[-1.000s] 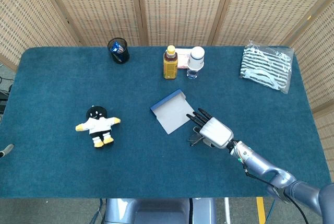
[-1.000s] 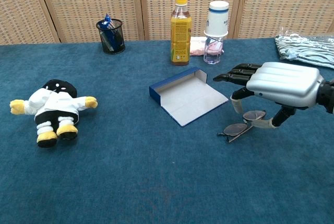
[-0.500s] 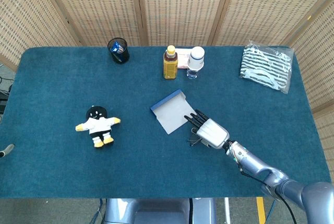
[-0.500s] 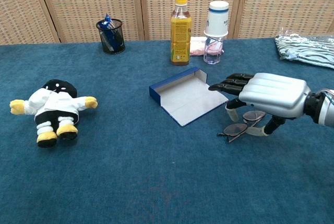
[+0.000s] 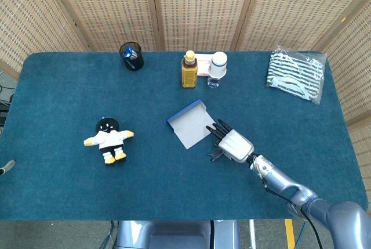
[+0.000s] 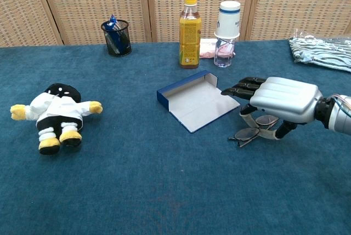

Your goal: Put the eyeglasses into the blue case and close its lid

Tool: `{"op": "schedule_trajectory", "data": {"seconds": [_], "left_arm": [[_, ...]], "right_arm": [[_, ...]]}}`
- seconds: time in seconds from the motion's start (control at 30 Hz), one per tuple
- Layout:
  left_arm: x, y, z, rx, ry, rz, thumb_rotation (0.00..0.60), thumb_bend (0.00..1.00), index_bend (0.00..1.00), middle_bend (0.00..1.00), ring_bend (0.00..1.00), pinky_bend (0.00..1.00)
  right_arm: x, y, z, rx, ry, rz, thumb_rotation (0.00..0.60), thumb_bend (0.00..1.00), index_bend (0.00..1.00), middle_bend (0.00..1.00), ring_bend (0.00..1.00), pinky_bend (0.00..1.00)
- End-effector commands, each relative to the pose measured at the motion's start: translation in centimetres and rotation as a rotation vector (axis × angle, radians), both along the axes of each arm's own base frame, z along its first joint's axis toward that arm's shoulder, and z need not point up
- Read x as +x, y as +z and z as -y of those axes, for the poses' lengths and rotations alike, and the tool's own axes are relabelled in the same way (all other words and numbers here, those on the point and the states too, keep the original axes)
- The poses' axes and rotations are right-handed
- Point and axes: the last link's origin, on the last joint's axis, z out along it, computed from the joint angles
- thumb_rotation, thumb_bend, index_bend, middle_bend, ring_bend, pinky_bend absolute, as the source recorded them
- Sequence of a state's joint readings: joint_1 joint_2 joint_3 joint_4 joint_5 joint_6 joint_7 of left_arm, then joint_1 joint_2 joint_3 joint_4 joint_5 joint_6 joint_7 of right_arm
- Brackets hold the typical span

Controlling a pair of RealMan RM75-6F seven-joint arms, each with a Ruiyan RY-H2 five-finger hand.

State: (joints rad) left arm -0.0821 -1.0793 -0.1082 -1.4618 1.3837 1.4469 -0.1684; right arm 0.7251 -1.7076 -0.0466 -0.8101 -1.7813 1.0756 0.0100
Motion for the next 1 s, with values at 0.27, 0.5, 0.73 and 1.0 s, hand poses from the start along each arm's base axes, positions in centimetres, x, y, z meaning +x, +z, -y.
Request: {"op": "schedule_trajectory", "data": {"seconds": [0.27,0.5,0.73,1.0], "left_arm": [[0.0,0.0,0.0,-0.002,-0.001,0.000,0.600,0.00,0.00,0.00,0.00,0.00],[-0.1,0.0,0.0,-0.002,0.001,0.004,0.600,0.00,0.00,0.00,0.00,0.00],[-0.1,0.2,-0.1,-0.002,0.004,0.014,0.600,0.00,0.00,0.00,0.00,0.00],[-0.4,0.4,-0.4,0.001,0.013,0.025,0.600,0.00,0.00,0.00,0.00,0.00]], "right_arm": [[0.0,-0.2,-0.1,-0.002,0.004,0.014,0.600,0.45,0.64,0.05,0.00,0.00],[0.4,0.3,0.3,-0.028,0.026,0.031,0.600,0.47,0.65,0.05,0.00,0.00],[2.0,1.3,1.2,-0.070,0.081,0.055,0.600,0.47,0.66,0.06,0.00,0.00],[5.9,2.3,3.9,-0.142,0.163,0.037,0.600,0.49,0.66,0.07,0.00,0.01]]}}
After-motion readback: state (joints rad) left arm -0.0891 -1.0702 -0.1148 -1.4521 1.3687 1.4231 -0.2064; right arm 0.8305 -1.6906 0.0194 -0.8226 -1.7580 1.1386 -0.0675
